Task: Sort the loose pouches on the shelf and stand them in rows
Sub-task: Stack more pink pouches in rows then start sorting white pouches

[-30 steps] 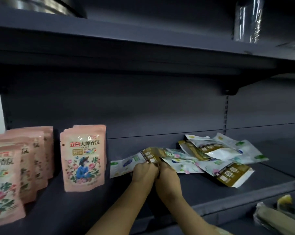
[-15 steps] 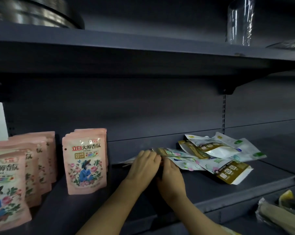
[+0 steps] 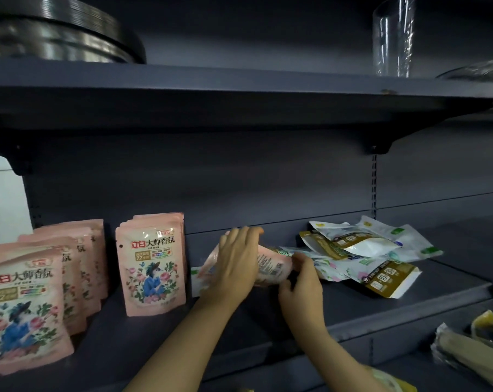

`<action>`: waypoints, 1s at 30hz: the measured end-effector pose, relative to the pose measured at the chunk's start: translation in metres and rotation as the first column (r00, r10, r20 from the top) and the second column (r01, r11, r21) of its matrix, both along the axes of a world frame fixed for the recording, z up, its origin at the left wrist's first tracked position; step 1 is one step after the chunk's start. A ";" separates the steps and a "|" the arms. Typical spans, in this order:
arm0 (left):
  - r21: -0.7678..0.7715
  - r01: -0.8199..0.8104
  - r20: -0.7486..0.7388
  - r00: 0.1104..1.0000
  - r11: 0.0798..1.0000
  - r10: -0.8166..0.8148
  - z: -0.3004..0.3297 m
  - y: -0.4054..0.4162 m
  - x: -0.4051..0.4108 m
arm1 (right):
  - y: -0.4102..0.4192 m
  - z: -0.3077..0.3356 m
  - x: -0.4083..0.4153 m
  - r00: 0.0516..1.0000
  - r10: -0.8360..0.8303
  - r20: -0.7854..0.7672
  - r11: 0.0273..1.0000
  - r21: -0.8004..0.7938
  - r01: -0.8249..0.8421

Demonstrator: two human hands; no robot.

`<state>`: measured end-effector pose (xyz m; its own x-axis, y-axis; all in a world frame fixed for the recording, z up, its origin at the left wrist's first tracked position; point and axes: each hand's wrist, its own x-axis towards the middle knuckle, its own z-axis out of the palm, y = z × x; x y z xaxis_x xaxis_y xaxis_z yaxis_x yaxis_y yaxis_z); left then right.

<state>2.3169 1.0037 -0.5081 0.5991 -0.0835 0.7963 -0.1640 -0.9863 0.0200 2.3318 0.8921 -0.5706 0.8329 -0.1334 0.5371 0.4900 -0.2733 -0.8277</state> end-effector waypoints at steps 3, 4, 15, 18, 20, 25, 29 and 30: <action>-0.099 -0.008 0.131 0.991 0.995 0.021 0.007 0.003 -0.003 | 0.001 0.003 -0.007 0.999 -0.031 -0.016 0.993 0.115 0.033; -0.174 0.015 0.161 0.987 0.985 0.013 0.013 0.001 -0.008 | 0.000 0.003 -0.009 0.998 -0.044 -0.038 0.986 0.158 0.050; -0.721 0.455 0.337 0.889 0.523 -0.311 0.032 0.000 -0.036 | -0.022 0.031 -0.022 0.393 0.836 -0.384 0.544 0.681 -0.491; -0.729 0.477 0.265 0.858 0.491 -0.440 0.022 0.001 -0.035 | -0.019 0.036 -0.030 0.266 0.889 -0.374 0.456 0.663 -0.593; -0.739 0.460 0.242 0.863 0.492 -0.444 0.022 0.004 -0.035 | -0.013 0.033 -0.032 0.258 0.906 -0.336 0.422 0.657 -0.624; -0.938 0.181 0.024 0.885 0.296 -0.465 0.034 0.019 -0.053 | -0.004 0.034 -0.023 0.430 0.875 -0.221 0.458 0.665 -0.590; -0.882 -0.008 -0.303 0.775 0.471 -0.554 0.020 0.047 -0.081 | 0.005 0.041 -0.025 0.636 0.755 -0.161 0.592 0.584 -0.555; -0.849 0.000 -0.338 0.769 0.529 -0.543 0.013 0.053 -0.087 | 0.009 0.043 -0.027 0.680 0.716 -0.157 0.644 0.525 -0.556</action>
